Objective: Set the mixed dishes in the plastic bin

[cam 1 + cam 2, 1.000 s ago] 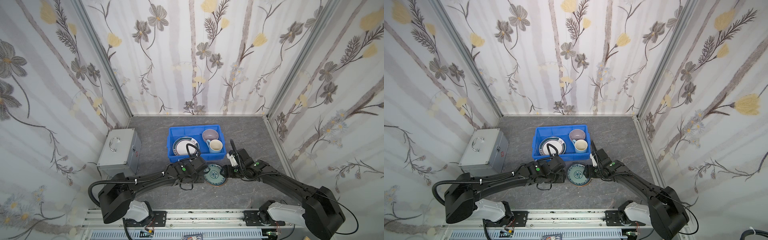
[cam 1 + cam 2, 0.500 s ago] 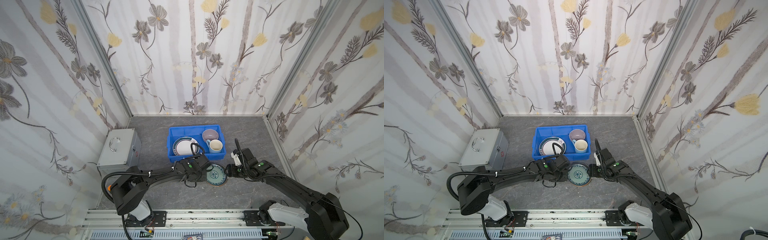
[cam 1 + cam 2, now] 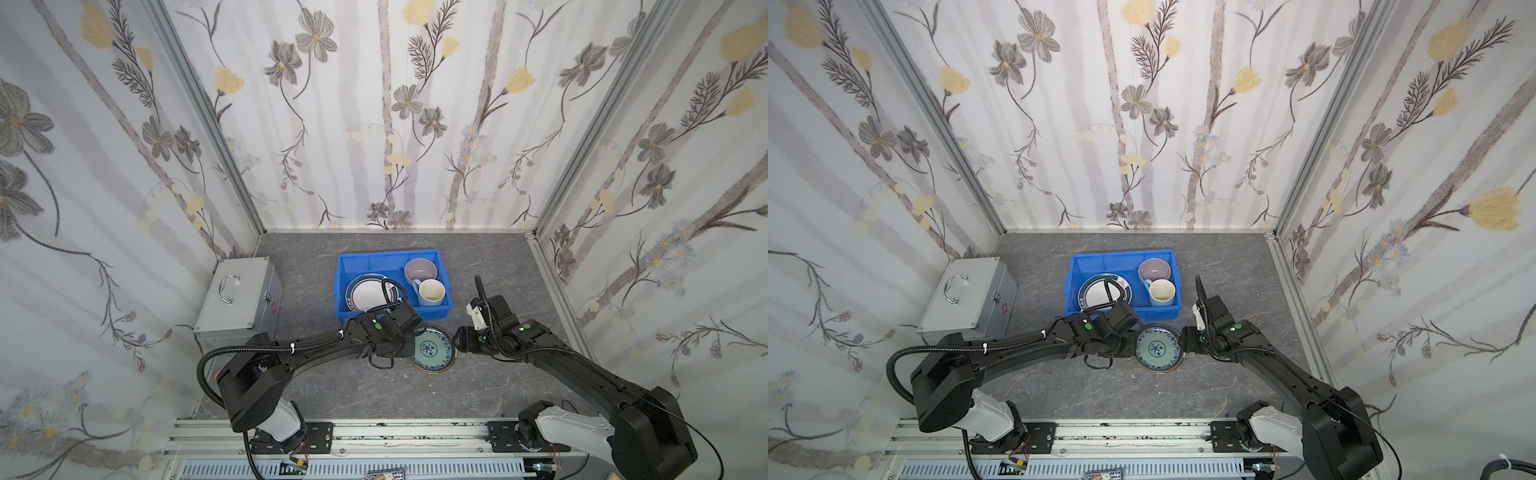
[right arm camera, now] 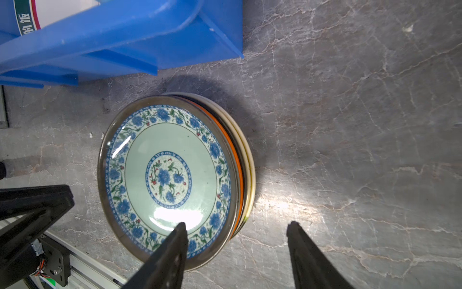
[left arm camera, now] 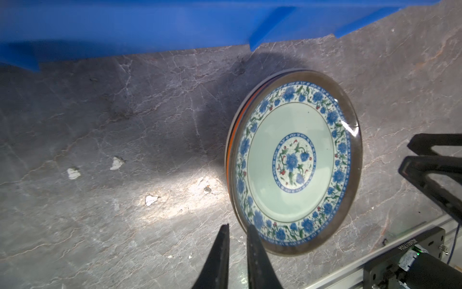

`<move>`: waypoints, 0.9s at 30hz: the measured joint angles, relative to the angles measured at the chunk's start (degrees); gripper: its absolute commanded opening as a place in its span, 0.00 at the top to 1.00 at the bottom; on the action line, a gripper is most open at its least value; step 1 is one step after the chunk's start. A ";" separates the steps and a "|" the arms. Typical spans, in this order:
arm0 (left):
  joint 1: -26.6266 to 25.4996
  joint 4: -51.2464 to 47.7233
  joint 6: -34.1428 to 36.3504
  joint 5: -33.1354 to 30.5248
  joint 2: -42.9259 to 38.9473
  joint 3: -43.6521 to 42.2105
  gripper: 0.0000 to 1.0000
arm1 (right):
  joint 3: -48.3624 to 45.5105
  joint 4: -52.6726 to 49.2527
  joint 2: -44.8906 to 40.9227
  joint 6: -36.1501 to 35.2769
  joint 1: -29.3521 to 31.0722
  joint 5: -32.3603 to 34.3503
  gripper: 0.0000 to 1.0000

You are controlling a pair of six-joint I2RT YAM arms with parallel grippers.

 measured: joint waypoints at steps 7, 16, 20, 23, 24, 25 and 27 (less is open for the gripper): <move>0.31 0.02 0.20 1.88 2.84 0.85 0.85 | 0.76 0.15 1.36 -0.46 -0.42 -0.20 0.36; 0.57 1.64 1.40 3.63 6.67 1.40 0.87 | 1.75 0.17 2.27 -0.90 -0.68 -1.05 0.36; 0.81 2.36 1.51 4.48 7.54 1.46 0.89 | 1.75 0.00 3.54 -1.49 -0.68 -1.53 0.40; 0.94 2.78 1.66 4.68 7.98 1.60 0.90 | 1.75 0.02 3.89 -1.79 -0.68 -1.77 0.43; 0.94 2.86 1.70 4.72 8.15 1.66 0.90 | 1.75 0.00 4.02 -1.97 -0.68 -1.99 0.45; 0.94 3.15 1.81 4.94 8.35 1.68 0.91 | 1.75 0.02 4.17 -2.14 -0.70 -2.34 0.46; 1.05 3.37 1.90 5.09 8.68 1.68 0.90 | 1.75 0.13 4.68 -2.40 -0.72 -2.64 0.49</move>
